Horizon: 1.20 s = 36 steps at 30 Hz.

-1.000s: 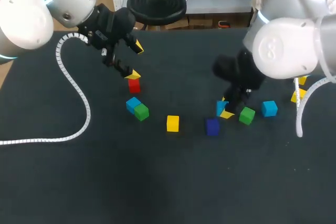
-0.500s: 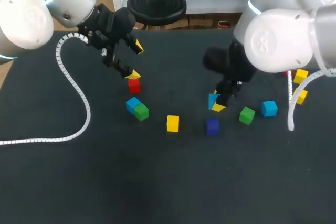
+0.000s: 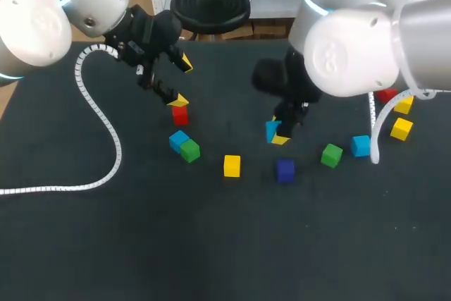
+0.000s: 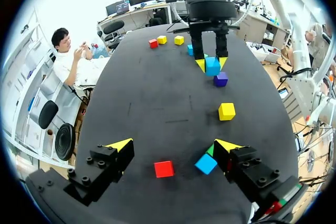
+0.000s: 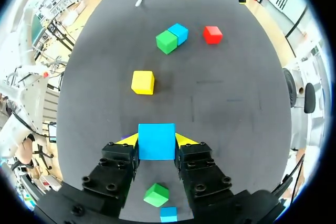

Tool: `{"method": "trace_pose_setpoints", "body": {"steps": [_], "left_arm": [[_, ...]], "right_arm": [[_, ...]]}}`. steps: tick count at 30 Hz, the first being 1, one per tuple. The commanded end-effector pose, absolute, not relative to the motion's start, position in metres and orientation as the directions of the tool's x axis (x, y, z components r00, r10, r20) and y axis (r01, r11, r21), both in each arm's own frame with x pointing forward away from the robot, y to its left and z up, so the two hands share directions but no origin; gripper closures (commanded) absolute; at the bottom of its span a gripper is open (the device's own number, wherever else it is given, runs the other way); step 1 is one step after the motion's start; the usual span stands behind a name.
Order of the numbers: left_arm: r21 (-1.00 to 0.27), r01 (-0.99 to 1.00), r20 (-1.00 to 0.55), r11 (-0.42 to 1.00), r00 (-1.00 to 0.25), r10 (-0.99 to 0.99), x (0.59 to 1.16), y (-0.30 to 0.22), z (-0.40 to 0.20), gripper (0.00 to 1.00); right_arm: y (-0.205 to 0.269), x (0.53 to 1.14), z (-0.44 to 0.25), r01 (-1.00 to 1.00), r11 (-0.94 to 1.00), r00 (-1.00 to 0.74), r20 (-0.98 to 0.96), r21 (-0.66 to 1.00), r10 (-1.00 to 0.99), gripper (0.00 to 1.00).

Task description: Place the blue cubes, place green cubes on the blue cubes, place the yellow cubes on the green cubes, then place the red cubes on the yellow cubes, and place purple cube on the red cubes.

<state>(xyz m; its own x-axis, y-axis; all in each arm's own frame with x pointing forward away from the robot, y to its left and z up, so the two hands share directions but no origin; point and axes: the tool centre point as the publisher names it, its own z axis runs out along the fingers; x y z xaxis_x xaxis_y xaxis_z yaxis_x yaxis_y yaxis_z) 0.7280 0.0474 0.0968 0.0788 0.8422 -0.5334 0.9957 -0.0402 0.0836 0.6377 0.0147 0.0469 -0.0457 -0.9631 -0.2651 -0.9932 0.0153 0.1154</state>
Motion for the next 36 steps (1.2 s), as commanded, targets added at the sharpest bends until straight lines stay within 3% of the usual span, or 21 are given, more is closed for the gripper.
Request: {"method": "trace_pose_setpoints", "body": {"steps": [1, 18, 36], "left_arm": [[0.081, 0.996, -0.528, -0.039, 0.076, 0.846, 0.729, 0.046, 0.098, 0.00], [0.081, 0.996, -0.528, -0.039, 0.076, 0.846, 0.729, 0.046, 0.098, 0.00], [0.081, 0.996, -0.528, -0.039, 0.076, 0.846, 0.729, 0.046, 0.098, 0.00]], "right_arm": [[0.012, 0.633, 0.047, -0.995, 0.019, -0.046, -0.268, 0.103, -0.962, 1.00], [0.012, 0.633, 0.047, -0.995, 0.019, -0.046, -0.268, 0.103, -0.962, 1.00], [0.058, 0.668, 0.036, -0.991, -0.068, 0.032, -0.286, 0.116, -0.958, 1.00]]}}
